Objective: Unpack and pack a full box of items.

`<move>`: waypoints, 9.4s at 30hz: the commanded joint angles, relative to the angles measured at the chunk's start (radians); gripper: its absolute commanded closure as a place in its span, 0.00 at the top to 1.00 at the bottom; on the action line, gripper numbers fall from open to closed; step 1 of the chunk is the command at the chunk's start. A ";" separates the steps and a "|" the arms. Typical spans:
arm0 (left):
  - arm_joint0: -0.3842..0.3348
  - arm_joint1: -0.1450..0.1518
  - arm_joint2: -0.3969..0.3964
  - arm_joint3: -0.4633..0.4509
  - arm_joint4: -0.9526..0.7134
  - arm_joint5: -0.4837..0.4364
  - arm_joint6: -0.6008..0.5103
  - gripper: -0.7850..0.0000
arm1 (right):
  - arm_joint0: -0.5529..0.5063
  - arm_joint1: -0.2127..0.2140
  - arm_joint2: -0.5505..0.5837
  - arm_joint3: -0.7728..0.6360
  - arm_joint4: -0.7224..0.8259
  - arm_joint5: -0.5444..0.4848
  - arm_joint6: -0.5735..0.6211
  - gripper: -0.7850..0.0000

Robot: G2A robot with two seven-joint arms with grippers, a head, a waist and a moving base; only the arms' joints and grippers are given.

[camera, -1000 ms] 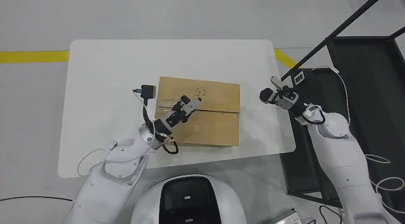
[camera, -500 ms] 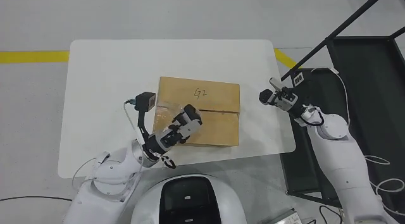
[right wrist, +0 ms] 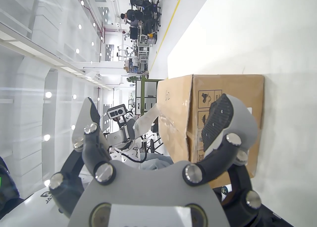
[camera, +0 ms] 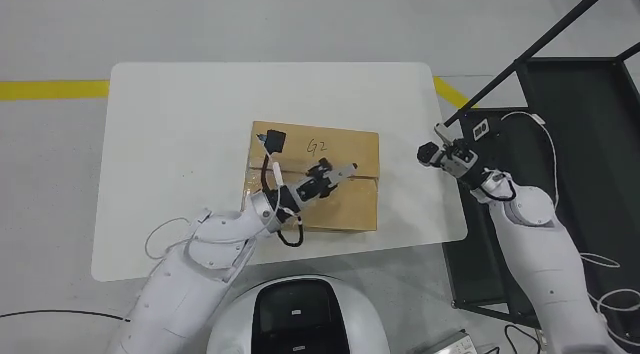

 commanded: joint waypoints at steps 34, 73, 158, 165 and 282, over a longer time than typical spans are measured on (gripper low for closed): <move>-0.179 -0.073 0.133 0.257 -0.031 0.175 0.019 1.00 | -0.044 0.000 0.098 0.038 0.027 -0.036 -0.053 1.00; -0.108 -0.083 0.065 0.189 -0.060 0.015 -0.022 1.00 | -0.048 -0.008 0.099 -0.002 -0.009 -0.013 -0.071 1.00; -0.180 -0.150 0.170 0.254 -0.044 0.020 0.039 1.00 | 0.251 -0.066 -0.096 0.720 0.216 0.085 0.459 0.00; -0.180 -0.150 0.170 0.254 -0.044 0.020 0.039 1.00 | 0.251 -0.066 -0.096 0.720 0.216 0.085 0.459 0.00; 0.291 0.020 -0.698 -0.031 -0.018 0.016 -0.213 1.00 | 0.096 -0.064 -0.053 0.386 0.343 0.114 0.549 1.00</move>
